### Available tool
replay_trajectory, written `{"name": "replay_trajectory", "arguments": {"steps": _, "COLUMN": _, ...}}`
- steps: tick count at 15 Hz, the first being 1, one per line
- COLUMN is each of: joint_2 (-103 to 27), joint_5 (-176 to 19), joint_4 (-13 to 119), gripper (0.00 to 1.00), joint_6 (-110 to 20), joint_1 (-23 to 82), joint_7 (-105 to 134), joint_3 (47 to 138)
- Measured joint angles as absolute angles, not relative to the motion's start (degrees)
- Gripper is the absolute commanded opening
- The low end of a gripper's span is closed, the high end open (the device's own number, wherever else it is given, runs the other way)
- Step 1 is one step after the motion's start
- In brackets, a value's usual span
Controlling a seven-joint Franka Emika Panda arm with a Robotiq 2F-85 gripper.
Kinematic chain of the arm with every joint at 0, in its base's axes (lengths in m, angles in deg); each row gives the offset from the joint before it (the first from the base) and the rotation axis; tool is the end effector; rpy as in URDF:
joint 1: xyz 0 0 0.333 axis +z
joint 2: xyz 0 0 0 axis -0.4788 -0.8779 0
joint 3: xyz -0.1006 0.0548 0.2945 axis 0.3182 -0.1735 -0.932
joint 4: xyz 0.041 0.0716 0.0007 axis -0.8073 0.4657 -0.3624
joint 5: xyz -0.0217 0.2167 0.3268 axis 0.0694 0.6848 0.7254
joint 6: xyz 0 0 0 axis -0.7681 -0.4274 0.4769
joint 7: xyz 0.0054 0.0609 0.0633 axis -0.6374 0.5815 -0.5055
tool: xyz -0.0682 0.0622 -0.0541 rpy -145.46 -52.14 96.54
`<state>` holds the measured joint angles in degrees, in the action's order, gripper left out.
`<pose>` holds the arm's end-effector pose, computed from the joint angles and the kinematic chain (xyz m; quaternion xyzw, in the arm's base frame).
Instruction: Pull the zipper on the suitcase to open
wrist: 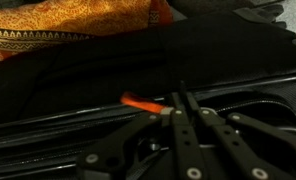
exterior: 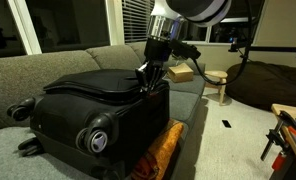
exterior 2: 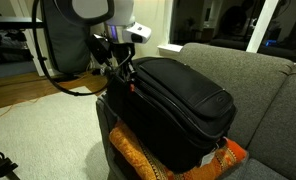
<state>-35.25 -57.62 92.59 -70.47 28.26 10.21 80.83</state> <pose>0.5459 0.0581 0.2642 -0.9858 0.0823 -0.1109 0.0955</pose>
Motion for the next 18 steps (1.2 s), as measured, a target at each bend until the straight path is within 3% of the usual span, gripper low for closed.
{"name": "replay_trajectory", "arguments": {"steps": 18, "joint_2": -35.24, "joint_5": -55.93, "joint_4": 92.72, "gripper": 0.03, "joint_6": -69.02, "joint_1": 22.12, "joint_7": 7.64, "joint_3": 85.06}}
